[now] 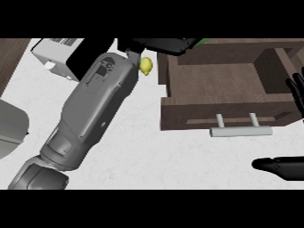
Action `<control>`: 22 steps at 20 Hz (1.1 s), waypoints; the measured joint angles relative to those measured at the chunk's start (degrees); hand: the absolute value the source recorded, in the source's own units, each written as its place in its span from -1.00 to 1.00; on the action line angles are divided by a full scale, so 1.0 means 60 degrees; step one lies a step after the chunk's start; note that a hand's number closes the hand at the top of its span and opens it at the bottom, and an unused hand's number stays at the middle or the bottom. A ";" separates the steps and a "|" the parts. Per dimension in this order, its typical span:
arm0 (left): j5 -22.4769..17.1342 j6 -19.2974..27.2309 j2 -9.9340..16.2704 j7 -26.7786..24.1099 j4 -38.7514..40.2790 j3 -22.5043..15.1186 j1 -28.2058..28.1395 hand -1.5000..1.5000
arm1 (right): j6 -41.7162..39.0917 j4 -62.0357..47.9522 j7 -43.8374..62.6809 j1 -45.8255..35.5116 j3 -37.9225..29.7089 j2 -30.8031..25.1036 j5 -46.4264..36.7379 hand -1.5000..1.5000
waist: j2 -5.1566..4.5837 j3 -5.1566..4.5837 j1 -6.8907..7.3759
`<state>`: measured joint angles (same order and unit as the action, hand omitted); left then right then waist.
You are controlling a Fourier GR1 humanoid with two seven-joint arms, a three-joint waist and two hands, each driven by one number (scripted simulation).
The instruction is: Pick up the cup, place it into the drawer and close the drawer
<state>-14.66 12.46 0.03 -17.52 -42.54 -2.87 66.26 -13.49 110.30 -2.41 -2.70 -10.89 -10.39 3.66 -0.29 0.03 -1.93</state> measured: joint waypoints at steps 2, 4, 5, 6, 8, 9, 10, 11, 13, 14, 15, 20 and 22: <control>-0.0403 0.0228 -0.0003 -0.0072 0.0414 -0.0333 0.0209 1.00 | -0.0037 -0.0190 -0.0103 -0.0112 -0.0073 -0.0046 0.0024 -1.00 | -0.0006 0.0002 -0.0015; -0.0800 0.0458 -0.0003 -0.0189 0.0794 -0.0759 0.0336 1.00 | -0.0003 -0.0331 -0.0098 -0.0275 -0.0062 -0.0049 -0.0026 -1.00 | -0.0012 0.0001 -0.0030; -0.0962 0.0543 -0.0004 -0.0223 0.0939 -0.0955 0.0377 1.00 | -0.0025 -0.0331 -0.0059 -0.0309 -0.0141 -0.0099 0.0045 -1.00 | -0.0011 0.0000 -0.0034; -0.1076 0.0643 -0.0004 -0.0149 0.1135 -0.1093 0.0578 1.00 | -0.0020 -0.0340 -0.0049 -0.0332 -0.0127 -0.0083 0.0049 -1.00 | -0.0014 0.0000 -0.0048; -0.1437 0.0770 -0.0004 -0.0182 0.1433 -0.1498 0.0722 1.00 | -0.0059 -0.0340 0.0043 -0.0454 -0.0121 -0.0123 0.0112 -1.00 | -0.0023 0.0001 -0.0092; -0.1595 0.0783 -0.0004 -0.0275 0.1654 -0.1632 0.0831 1.00 | -0.0031 -0.0312 0.0062 -0.0463 -0.0026 -0.0061 0.0056 -1.00 | -0.0034 0.0001 -0.0129; -0.1689 0.0753 -0.0006 -0.0368 0.1795 -0.1756 0.0818 1.00 | -0.0024 -0.0245 0.0149 -0.0468 -0.0046 -0.0077 0.0084 -1.00 | -0.0032 0.0001 -0.0120; -0.1831 0.0783 -0.0005 -0.0458 0.1893 -0.1956 0.0771 1.00 | -0.0038 -0.0238 0.0186 -0.0512 -0.0062 -0.0096 0.0124 -1.00 | -0.0033 0.0001 -0.0127; -0.2114 0.0969 -0.0005 -0.0469 0.2117 -0.2326 0.0844 1.00 | -0.0060 -0.0260 0.0079 -0.0430 -0.0058 -0.0080 0.0084 -1.00 | -0.0040 0.0000 -0.0174; -0.2207 0.1014 -0.0004 -0.0509 0.2312 -0.2450 0.0894 1.00 | -0.0059 -0.0303 0.0040 -0.0439 -0.0048 -0.0071 0.0058 -1.00 | -0.0052 0.0002 -0.0199; -0.2248 0.1072 -0.0004 -0.0527 0.2476 -0.2621 0.0941 1.00 | -0.0111 -0.0286 0.0085 -0.0469 -0.0091 -0.0130 0.0125 -1.00 | -0.0060 0.0003 -0.0227; -0.2533 0.1531 -0.0003 -0.0154 0.2790 -0.3791 0.1013 -1.00 | -0.0037 -0.0522 0.0141 -0.0854 0.0073 -0.0079 -0.0001 -1.00 | -0.0091 0.0006 -0.0367; -0.2672 0.1599 -0.0005 -0.0090 0.2840 -0.4227 0.0938 -1.00 | -0.0067 -0.0572 0.0127 -0.0895 0.0131 -0.0056 0.0005 -1.00 | -0.0111 0.0005 -0.0453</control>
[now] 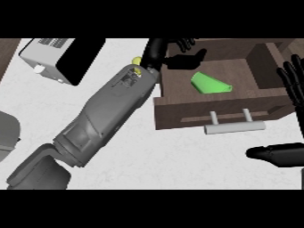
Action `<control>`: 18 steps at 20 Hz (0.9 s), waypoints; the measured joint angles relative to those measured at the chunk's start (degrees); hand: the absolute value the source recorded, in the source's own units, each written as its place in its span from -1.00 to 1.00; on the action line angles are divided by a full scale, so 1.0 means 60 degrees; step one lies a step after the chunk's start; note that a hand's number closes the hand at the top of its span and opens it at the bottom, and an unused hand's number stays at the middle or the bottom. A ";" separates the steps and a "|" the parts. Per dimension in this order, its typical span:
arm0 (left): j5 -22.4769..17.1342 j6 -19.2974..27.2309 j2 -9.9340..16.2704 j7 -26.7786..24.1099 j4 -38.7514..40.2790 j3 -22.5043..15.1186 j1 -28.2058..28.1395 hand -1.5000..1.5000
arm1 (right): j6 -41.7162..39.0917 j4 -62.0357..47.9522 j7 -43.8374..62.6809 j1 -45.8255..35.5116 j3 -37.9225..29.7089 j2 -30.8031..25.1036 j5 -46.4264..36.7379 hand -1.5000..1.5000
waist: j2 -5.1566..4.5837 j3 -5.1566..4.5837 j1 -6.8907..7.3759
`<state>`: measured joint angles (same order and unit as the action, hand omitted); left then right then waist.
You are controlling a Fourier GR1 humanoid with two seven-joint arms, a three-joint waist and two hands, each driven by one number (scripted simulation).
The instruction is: Pick up the cup, place it into the drawer and close the drawer
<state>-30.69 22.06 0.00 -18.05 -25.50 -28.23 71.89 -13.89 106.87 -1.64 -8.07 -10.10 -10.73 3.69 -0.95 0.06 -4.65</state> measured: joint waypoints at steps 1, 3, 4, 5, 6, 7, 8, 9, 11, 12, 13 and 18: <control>-0.0049 0.0058 0.0001 0.0088 0.0025 -0.0217 -0.0001 -1.00 | -0.0047 -0.0060 -0.0060 0.0000 -0.0030 -0.0033 0.0023 -1.00 | -0.0007 0.0002 -0.0028; -0.0084 0.0146 0.0001 0.0196 0.0153 -0.0602 -0.0022 -1.00 | 0.0042 0.0019 -0.0089 0.0019 0.0055 0.0054 -0.0092 -1.00 | -0.0019 0.0004 -0.0074; -0.0084 0.0159 0.0000 0.0325 0.0196 -0.0794 0.0006 -1.00 | 0.0027 -0.0010 -0.0120 0.0009 0.0028 0.0033 -0.0082 -1.00 | -0.0018 0.0002 -0.0064; -0.0087 0.0263 0.0001 0.0489 0.0217 -0.0975 0.0093 -1.00 | 0.0014 -0.0047 -0.0178 0.0038 0.0026 0.0050 -0.0074 -1.00 | -0.0018 0.0003 -0.0075; -0.0100 0.0354 0.0001 0.0515 0.0237 -0.1127 0.0107 -1.00 | 0.0023 -0.0109 -0.0202 -0.0025 0.0007 0.0047 -0.0068 -1.00 | -0.0023 0.0004 -0.0077; -0.0136 0.0454 0.0001 0.0558 0.0241 -0.1244 0.0143 -1.00 | 0.0027 -0.0157 -0.0281 -0.0009 0.0017 0.0070 -0.0096 -1.00 | -0.0025 0.0003 -0.0075; -0.0161 0.0582 0.0001 0.0461 0.0218 -0.1355 0.0056 -1.00 | -0.0042 -0.0123 -0.0314 0.0031 -0.0041 0.0023 -0.0015 -1.00 | -0.0023 0.0004 -0.0073; -0.0232 0.0683 0.0001 0.0347 0.0186 -0.1426 0.0003 -1.00 | -0.0060 -0.0170 -0.0369 0.0000 -0.0025 0.0037 -0.0006 -1.00 | -0.0032 0.0003 -0.0088; -0.0380 0.0763 0.0000 0.0133 0.0130 -0.1449 0.0012 -1.00 | -0.0068 -0.0133 -0.0201 -0.0098 -0.0046 0.0069 0.0177 -1.00 | -0.0029 0.0000 -0.0059; -0.0476 0.0869 0.0001 0.0058 0.0022 -0.1457 0.0016 -1.00 | -0.0188 -0.0160 -0.0237 -0.0089 -0.0038 0.0102 0.0369 -1.00 | -0.0024 0.0000 -0.0057; -0.0542 0.0909 0.0000 -0.0111 -0.0052 -0.1445 -0.0002 -1.00 | -0.0303 -0.0074 -0.0189 -0.0051 -0.0011 0.0150 0.0601 -1.00 | -0.0016 0.0000 -0.0046; -0.1048 0.1321 0.0000 -0.0460 -0.0737 -0.1407 0.0093 -1.00 | -0.1051 0.0083 0.0015 0.0088 -0.0108 -0.0089 0.1581 1.00 | 0.0037 -0.0002 0.0069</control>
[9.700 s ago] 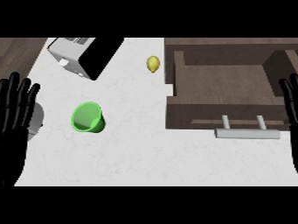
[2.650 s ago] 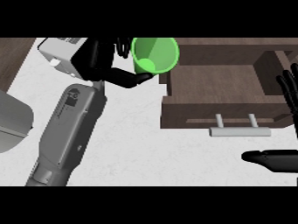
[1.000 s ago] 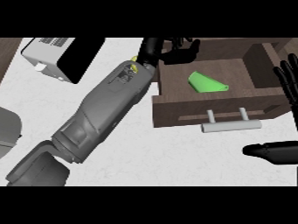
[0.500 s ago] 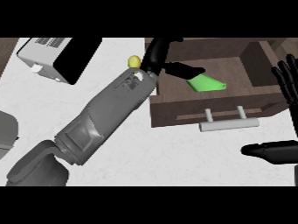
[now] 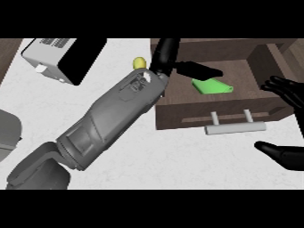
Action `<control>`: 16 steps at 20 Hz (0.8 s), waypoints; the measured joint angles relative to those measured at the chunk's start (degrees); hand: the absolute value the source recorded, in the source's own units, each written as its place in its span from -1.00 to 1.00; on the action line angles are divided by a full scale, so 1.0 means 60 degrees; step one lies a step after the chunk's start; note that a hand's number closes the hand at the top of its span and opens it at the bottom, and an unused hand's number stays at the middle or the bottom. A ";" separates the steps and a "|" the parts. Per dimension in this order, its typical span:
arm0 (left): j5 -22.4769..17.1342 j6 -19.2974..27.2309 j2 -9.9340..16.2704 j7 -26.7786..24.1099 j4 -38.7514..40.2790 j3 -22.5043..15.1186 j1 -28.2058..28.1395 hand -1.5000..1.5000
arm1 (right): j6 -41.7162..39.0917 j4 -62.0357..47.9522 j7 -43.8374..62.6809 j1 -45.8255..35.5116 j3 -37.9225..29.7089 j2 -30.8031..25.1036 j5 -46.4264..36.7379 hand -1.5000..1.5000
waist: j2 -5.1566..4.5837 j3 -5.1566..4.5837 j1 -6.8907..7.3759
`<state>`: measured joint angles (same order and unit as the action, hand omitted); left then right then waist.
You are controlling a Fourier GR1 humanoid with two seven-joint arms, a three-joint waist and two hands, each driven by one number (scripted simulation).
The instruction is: Pick up the cup, place it into the drawer and close the drawer
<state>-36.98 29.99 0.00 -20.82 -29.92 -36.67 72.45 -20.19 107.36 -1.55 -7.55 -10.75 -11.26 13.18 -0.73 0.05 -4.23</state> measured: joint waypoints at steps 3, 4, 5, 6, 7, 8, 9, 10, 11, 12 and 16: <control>-0.0169 -0.0021 0.0000 -0.0208 -0.0054 0.0261 0.0079 -1.00 | -0.0303 0.0551 0.0187 0.0327 0.0046 -0.0262 0.0062 1.00 | 0.0042 -0.0005 0.0151; -0.0180 -0.0066 0.0023 -0.0210 -0.0083 0.0350 0.0088 -1.00 | -0.0435 0.0671 0.0214 0.0393 0.0038 -0.0457 -0.0057 1.00 | 0.0061 -0.0006 0.0231; -0.0194 -0.0102 0.0021 -0.0227 -0.0076 0.0456 0.0131 -1.00 | -0.0548 0.0823 0.0247 0.0492 0.0134 -0.0576 -0.0227 1.00 | 0.0071 -0.0007 0.0283; -0.0218 -0.0047 0.0016 -0.0179 -0.0231 0.0474 0.0075 -1.00 | -0.0651 0.0890 0.0287 0.0525 0.0144 -0.0721 -0.0334 1.00 | 0.0087 -0.0008 0.0345; -0.0222 -0.0053 0.0062 -0.0153 -0.0330 0.0568 0.0029 -1.00 | -0.0786 0.0976 0.0286 0.0661 0.0142 -0.0846 -0.0411 1.00 | 0.0101 -0.0009 0.0404; -0.0248 -0.0089 0.0171 -0.0006 -0.0500 0.0665 0.0027 -1.00 | -0.0906 0.0991 0.0282 0.0732 0.0131 -0.0970 -0.0489 1.00 | 0.0117 -0.0009 0.0474; -0.0283 -0.0168 0.0303 -0.0001 -0.0600 0.0789 -0.0059 -1.00 | -0.0936 0.1261 0.0440 0.0844 0.0209 -0.1034 -0.0586 1.00 | 0.0127 -0.0009 0.0506; -0.0303 -0.0180 0.0448 0.0090 -0.0760 0.0894 -0.0111 -1.00 | -0.0927 0.1410 0.0480 0.0948 0.0290 -0.1054 -0.0806 1.00 | 0.0140 -0.0011 0.0555; -0.0307 -0.0222 0.0543 0.0139 -0.0905 0.0954 -0.0213 -1.00 | -0.0879 0.1557 0.0497 0.1017 0.0420 -0.1065 -0.1158 1.00 | 0.0148 -0.0012 0.0598; -0.0325 -0.0273 0.0718 0.0296 -0.1164 0.1002 -0.0310 -1.00 | -0.0856 0.1496 0.0394 0.1050 0.0479 -0.1089 -0.1491 1.00 | 0.0161 -0.0013 0.0671; -0.0298 -0.0399 0.1347 0.0667 -0.1949 0.1248 -0.0728 -1.00 | -0.0534 0.1637 0.0547 0.1059 0.1008 -0.0998 -0.2735 1.00 | 0.0176 -0.0013 0.0791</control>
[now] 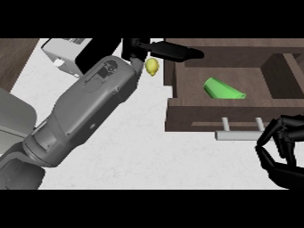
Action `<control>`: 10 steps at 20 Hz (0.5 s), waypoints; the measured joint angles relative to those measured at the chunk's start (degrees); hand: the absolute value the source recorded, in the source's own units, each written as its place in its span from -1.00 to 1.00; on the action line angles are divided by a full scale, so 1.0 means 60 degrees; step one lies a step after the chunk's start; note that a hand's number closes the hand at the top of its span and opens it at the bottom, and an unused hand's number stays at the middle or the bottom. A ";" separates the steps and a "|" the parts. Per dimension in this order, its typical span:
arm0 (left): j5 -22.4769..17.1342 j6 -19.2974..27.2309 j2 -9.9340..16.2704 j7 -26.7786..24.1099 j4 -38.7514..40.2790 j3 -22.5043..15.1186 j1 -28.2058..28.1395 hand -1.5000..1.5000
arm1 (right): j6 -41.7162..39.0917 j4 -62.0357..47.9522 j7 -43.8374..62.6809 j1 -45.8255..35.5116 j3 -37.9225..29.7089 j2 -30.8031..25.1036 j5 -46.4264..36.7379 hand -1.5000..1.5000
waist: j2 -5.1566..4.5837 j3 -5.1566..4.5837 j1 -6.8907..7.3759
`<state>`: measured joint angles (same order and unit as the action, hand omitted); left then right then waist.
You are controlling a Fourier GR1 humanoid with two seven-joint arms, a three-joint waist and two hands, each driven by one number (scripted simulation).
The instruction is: Pick up the cup, place it into the drawer and close the drawer
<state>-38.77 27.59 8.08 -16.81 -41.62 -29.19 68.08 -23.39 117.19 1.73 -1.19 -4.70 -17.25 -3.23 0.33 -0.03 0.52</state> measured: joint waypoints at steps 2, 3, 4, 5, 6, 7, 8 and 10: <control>0.0034 -0.0070 0.0424 0.0180 -0.0656 0.0058 -0.0471 -1.00 | 0.0122 -0.0036 0.0041 0.0072 0.0091 0.0021 -0.0412 1.00 | 0.0011 0.0000 0.0049; 0.0057 -0.0089 0.0554 0.0178 -0.0917 0.0109 -0.0739 -1.00 | 0.0255 -0.0099 0.0051 0.0039 0.0264 0.0125 -0.0722 1.00 | 0.0007 0.0001 0.0058; 0.0059 -0.0089 0.0737 0.0343 -0.1232 0.0151 -0.0922 -1.00 | 0.0386 -0.0182 0.0011 0.0029 0.0441 0.0206 -0.1070 1.00 | 0.0008 0.0001 0.0080; 0.0034 -0.0144 0.0971 0.0457 -0.1597 0.0196 -0.1176 -1.00 | 0.0488 -0.0399 -0.0079 -0.0050 0.0496 0.0218 -0.1342 1.00 | 0.0012 0.0001 0.0130; 0.0059 -0.0101 0.1067 0.0486 -0.1849 0.0258 -0.1404 -1.00 | 0.0632 -0.0568 -0.0168 -0.0133 0.0653 0.0289 -0.1683 1.00 | 0.0005 0.0003 0.0127; 0.0057 -0.0147 0.1193 0.0561 -0.2062 0.0329 -0.1553 -1.00 | 0.0803 -0.0841 -0.0211 -0.0370 0.0806 0.0365 -0.2036 1.00 | -0.0005 0.0003 0.0137; 0.0013 -0.0265 0.1406 0.0572 -0.2315 0.0417 -0.1828 -1.00 | 0.0927 -0.1086 -0.0304 -0.0508 0.0915 0.0376 -0.2353 1.00 | -0.0009 0.0003 0.0171; -0.0005 -0.0368 0.1725 0.0634 -0.2894 0.0499 -0.2351 -1.00 | 0.1158 -0.1557 -0.0507 -0.0769 0.1229 0.0385 -0.3038 1.00 | -0.0012 0.0002 0.0216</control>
<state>-38.80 25.39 18.43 -13.00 -58.98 -26.19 53.98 -16.44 107.85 -1.31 -5.81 2.67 -14.94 -21.46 0.26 -0.01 1.81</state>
